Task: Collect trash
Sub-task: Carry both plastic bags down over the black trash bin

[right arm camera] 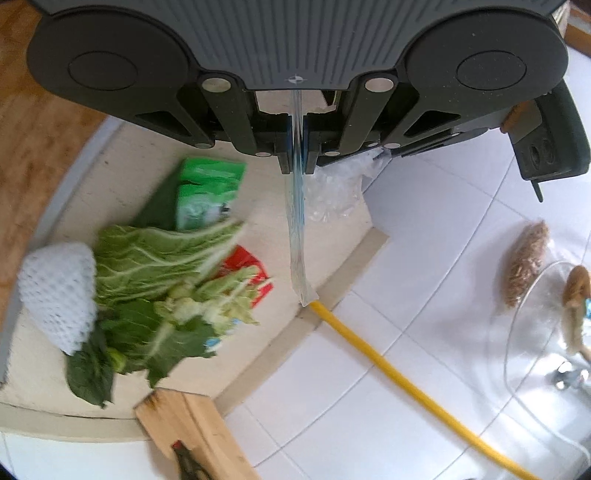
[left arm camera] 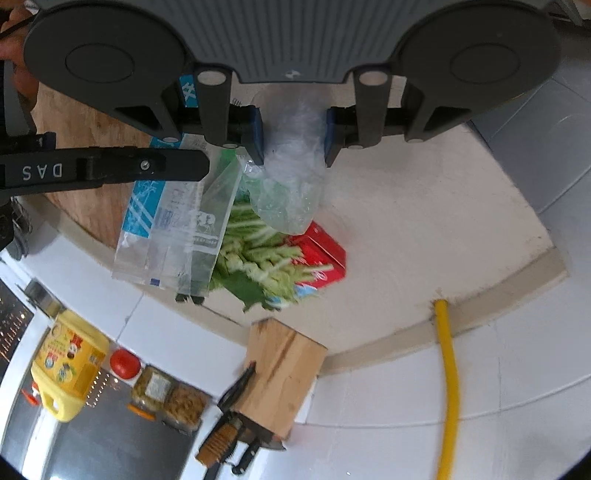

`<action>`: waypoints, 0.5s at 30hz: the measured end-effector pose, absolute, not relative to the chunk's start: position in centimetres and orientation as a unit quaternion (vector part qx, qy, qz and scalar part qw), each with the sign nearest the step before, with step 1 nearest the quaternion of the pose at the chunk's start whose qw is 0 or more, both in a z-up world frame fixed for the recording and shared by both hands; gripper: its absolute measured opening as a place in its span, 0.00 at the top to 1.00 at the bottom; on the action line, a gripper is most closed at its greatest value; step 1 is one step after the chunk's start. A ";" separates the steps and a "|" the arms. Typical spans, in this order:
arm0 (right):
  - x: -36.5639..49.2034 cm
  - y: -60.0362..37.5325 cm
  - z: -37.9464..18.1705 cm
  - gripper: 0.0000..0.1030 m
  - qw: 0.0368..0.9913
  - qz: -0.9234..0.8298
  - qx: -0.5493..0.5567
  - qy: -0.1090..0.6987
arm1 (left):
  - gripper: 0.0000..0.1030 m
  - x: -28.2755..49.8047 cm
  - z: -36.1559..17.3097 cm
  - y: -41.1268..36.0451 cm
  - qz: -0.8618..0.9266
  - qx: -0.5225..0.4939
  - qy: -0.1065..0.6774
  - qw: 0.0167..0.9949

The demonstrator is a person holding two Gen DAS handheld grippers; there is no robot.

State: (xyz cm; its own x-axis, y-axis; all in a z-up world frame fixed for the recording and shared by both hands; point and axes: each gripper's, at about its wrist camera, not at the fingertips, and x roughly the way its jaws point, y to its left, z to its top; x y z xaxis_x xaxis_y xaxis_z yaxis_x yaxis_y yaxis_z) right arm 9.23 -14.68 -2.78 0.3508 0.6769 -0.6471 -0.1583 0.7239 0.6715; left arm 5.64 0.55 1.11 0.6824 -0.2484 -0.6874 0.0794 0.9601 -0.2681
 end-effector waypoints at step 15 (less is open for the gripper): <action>9.1 -7.2 -1.4 0.93 0.759 0.346 0.217 0.507 | 0.74 1.1 2.1 6.2 -0.017 -0.126 0.355 0.926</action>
State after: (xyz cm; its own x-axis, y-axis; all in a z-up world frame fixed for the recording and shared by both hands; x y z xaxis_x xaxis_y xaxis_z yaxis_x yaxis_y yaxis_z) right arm 9.06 -7.21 -1.41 0.2471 0.7456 -0.6189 -0.3059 0.6661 0.6802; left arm 1.06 6.17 2.09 0.7473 -0.1207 -0.6535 -0.0588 0.9675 -0.2460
